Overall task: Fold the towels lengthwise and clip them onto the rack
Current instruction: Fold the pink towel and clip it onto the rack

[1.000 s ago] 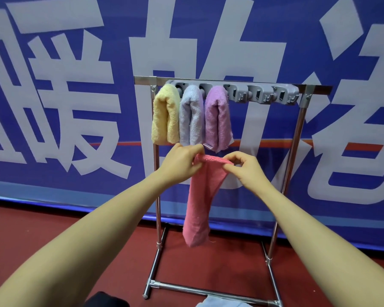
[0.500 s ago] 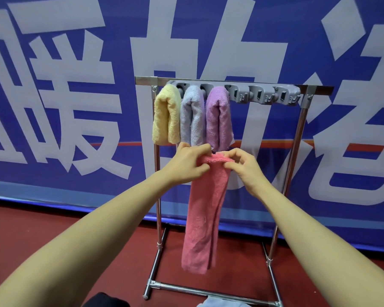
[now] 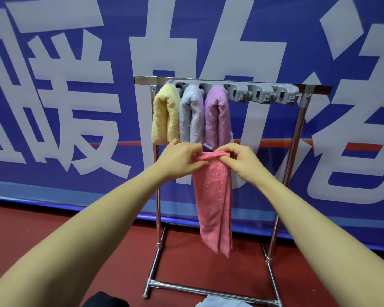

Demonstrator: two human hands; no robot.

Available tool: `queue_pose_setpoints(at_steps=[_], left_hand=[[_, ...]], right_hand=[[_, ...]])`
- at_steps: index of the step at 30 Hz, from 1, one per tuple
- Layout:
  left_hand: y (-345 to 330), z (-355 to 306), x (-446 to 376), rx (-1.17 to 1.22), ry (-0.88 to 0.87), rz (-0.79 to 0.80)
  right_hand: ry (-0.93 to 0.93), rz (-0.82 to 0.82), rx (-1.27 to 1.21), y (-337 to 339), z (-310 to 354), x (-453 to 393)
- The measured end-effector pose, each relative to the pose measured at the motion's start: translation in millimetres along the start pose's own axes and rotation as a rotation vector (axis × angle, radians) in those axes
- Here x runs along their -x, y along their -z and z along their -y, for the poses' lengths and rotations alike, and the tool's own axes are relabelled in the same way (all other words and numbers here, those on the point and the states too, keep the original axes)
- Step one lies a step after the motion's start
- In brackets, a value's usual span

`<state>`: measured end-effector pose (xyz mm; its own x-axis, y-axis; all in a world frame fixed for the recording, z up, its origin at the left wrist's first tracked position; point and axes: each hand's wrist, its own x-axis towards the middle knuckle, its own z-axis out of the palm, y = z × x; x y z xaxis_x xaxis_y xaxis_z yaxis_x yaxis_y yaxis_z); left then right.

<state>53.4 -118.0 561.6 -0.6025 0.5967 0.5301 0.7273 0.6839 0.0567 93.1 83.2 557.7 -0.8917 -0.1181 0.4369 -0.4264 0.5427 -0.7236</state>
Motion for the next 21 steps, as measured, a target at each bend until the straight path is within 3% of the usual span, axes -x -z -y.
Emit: queue_pose_setpoints(at_steps=[11, 14, 17, 21], left_hand=[[-0.3, -5.3, -3.7, 0.388, 0.085, -0.076], [-3.1, -7.1, -0.5, 0.571, 0.203, -0.149], [-8.7, -10.8, 4.3, 0.824, 0.326, -0.123], [-21.4, -20.8, 8.4, 0.923, 0.426, -0.079]], right_hand=[[-0.011, -0.014, 0.130, -0.4, 0.6, -1.5], [0.037, -0.086, 0.056, -2.8, 7.1, -3.1], [0.076, -0.163, -0.015, -4.3, 15.8, -6.7], [0.129, -0.260, -0.049, 0.0, 25.9, -11.8]])
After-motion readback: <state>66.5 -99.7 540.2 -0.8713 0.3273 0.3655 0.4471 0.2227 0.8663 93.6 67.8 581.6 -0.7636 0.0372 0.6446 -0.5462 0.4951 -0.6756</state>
